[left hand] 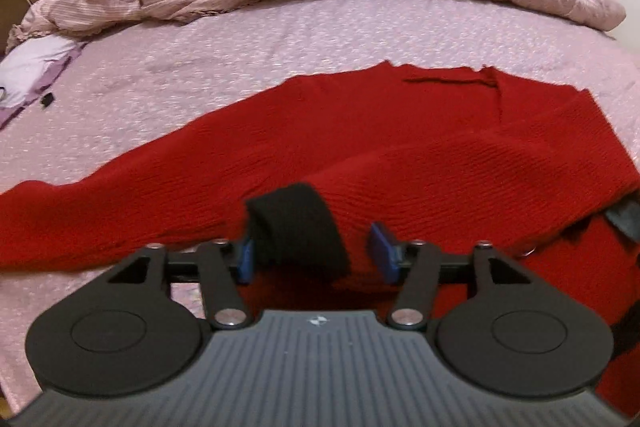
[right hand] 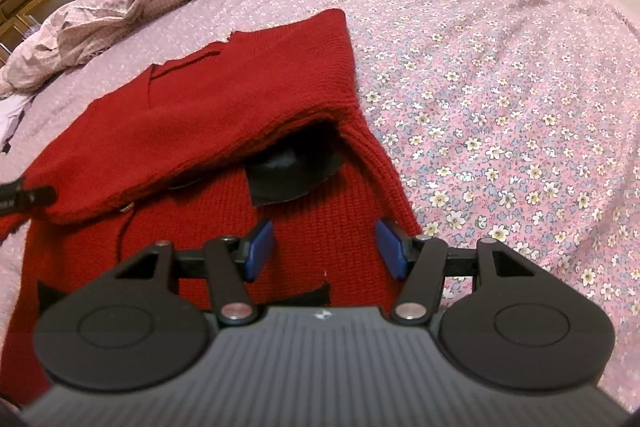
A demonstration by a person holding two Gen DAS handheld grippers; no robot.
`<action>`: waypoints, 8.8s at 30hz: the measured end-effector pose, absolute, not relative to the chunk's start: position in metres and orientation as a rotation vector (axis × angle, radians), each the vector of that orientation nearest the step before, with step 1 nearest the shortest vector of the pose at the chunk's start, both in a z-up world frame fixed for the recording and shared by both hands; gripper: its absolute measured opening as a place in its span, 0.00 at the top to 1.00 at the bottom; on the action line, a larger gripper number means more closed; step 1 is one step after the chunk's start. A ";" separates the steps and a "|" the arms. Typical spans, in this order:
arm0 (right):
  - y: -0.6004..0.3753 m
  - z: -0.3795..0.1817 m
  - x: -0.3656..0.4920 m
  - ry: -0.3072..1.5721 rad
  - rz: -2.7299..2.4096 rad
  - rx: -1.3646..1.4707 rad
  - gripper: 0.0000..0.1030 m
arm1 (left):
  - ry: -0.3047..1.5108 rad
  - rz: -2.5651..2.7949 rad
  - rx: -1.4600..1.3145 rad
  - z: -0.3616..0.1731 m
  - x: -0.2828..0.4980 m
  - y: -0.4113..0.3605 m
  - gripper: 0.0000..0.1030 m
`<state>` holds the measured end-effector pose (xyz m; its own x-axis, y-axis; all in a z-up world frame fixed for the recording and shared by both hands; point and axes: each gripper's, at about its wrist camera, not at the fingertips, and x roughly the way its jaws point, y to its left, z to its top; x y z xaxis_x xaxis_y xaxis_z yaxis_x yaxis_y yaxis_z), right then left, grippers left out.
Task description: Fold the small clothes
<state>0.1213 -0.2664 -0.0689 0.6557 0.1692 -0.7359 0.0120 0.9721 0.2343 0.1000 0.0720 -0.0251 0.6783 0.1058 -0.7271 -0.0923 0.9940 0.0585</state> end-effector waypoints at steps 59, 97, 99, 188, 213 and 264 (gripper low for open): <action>-0.241 -0.051 0.149 0.779 0.140 0.192 0.43 | 0.590 -0.003 -0.119 -0.004 0.140 0.092 0.81; -0.255 -0.084 0.260 0.703 0.080 0.205 0.41 | 0.684 0.124 -0.171 -0.044 0.199 0.156 0.47; -0.256 -0.086 0.259 0.694 0.088 0.210 0.42 | 0.696 0.105 -0.185 -0.048 0.201 0.150 0.47; -0.215 -0.071 0.149 0.818 0.094 0.226 0.49 | 0.559 0.662 -0.350 -0.066 0.075 0.316 0.31; -0.223 -0.059 0.133 0.772 0.089 0.272 0.49 | 0.262 0.463 -0.395 0.033 0.038 0.281 0.84; -0.247 -0.064 0.119 0.760 0.095 0.340 0.49 | 0.598 -0.062 -0.190 0.021 0.120 0.058 0.75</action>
<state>0.1194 -0.2474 -0.0640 0.7235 0.2059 -0.6588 0.0379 0.9412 0.3358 0.1196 0.0577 0.0209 0.8252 -0.1132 -0.5533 0.0031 0.9806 -0.1960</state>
